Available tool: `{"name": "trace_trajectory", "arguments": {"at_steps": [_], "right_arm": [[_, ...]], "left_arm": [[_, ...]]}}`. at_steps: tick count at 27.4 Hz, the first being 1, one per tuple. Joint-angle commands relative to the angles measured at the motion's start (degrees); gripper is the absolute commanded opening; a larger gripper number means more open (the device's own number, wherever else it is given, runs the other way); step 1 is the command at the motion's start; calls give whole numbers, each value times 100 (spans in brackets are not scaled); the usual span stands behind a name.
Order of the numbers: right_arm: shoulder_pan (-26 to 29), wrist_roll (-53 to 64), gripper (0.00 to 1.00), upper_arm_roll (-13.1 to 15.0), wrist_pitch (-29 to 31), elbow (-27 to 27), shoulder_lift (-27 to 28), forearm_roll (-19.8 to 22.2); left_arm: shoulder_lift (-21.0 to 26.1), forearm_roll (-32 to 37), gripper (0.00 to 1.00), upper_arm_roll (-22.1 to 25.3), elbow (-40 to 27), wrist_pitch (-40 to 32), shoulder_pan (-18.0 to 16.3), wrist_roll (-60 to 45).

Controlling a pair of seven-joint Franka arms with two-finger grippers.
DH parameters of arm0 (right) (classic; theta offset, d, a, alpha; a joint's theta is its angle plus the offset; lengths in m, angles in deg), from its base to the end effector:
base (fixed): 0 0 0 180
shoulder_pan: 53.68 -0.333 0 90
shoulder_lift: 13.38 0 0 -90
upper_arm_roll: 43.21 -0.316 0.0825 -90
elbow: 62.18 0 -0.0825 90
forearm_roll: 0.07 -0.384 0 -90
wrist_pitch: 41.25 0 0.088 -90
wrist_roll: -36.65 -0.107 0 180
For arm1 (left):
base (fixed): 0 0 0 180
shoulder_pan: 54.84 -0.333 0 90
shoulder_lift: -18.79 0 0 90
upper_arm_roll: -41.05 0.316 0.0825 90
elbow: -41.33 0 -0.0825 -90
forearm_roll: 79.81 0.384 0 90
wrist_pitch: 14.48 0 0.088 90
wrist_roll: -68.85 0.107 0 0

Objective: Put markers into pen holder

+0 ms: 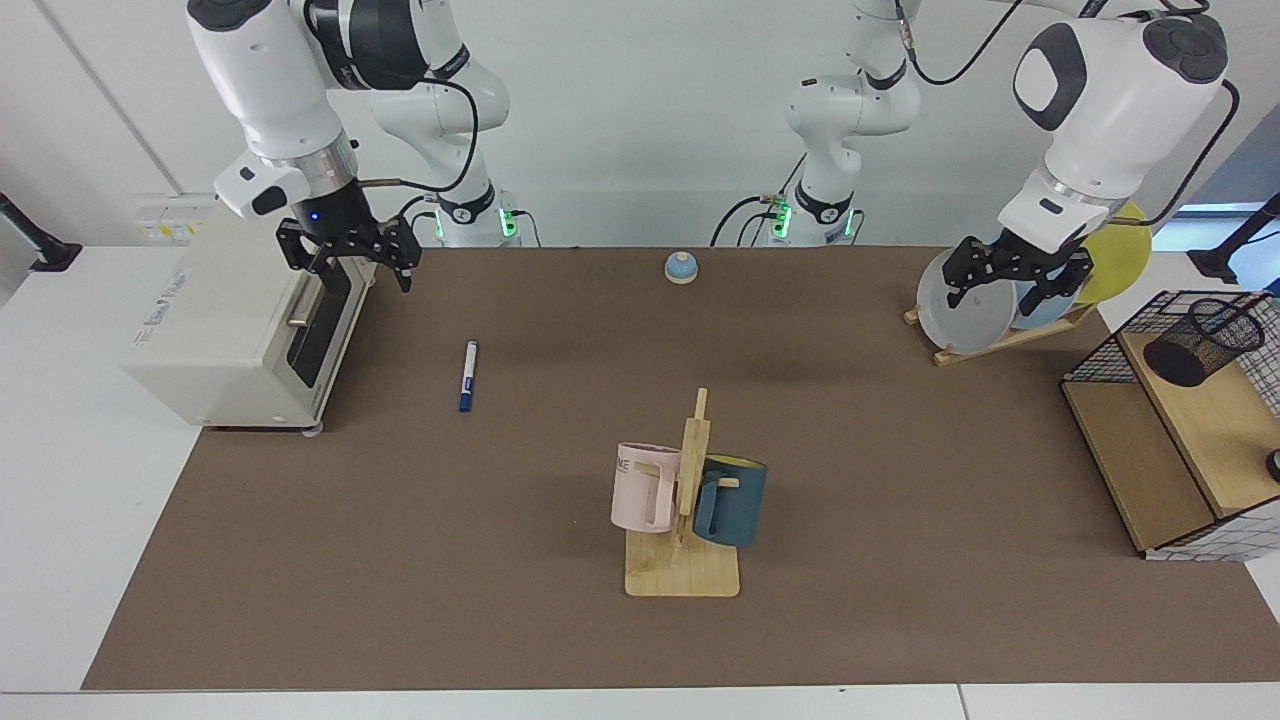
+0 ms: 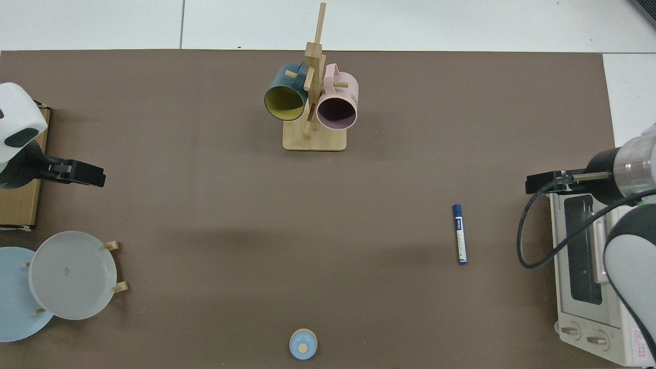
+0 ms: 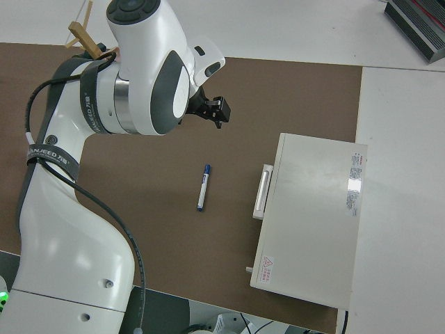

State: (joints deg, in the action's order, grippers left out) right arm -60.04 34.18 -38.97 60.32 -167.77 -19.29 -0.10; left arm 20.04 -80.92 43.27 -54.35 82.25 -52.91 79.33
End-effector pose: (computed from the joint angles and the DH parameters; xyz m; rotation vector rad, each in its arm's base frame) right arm 0.5332 0.0182 0.5684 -3.1317 0.0093 -0.0507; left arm 0.5681 0.0008 0.5754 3.1109 -0.2738 -0.0027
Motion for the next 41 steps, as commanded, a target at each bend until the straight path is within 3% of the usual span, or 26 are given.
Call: {"name": "trace_trajectory", "arguments": {"at_steps": [1,9,19,24,27,41], "right_arm": [[4,116,100,-37,310,-699,11,-128],[-242,-104,100,-46,1715,-1587,538,-137],[-550,-429,100,-46,2692,-2369,969,-146],[-541,-597,100,-46,2824,-2458,1206,-146],[-550,-667,100,-46,2929,-2528,1277,-146],[-506,-676,99,-37,3264,-2598,1453,-146]], "left_arm": [[-160,67,100,-3,-161,-92,1,-116],[-160,67,100,-3,-152,-127,18,-107],[-169,67,100,-3,-161,-136,18,-81],[-169,50,100,-56,-170,-118,71,-10],[-160,32,100,-144,-152,-118,299,42],[-274,-12,100,-126,-337,-197,370,173]]}}
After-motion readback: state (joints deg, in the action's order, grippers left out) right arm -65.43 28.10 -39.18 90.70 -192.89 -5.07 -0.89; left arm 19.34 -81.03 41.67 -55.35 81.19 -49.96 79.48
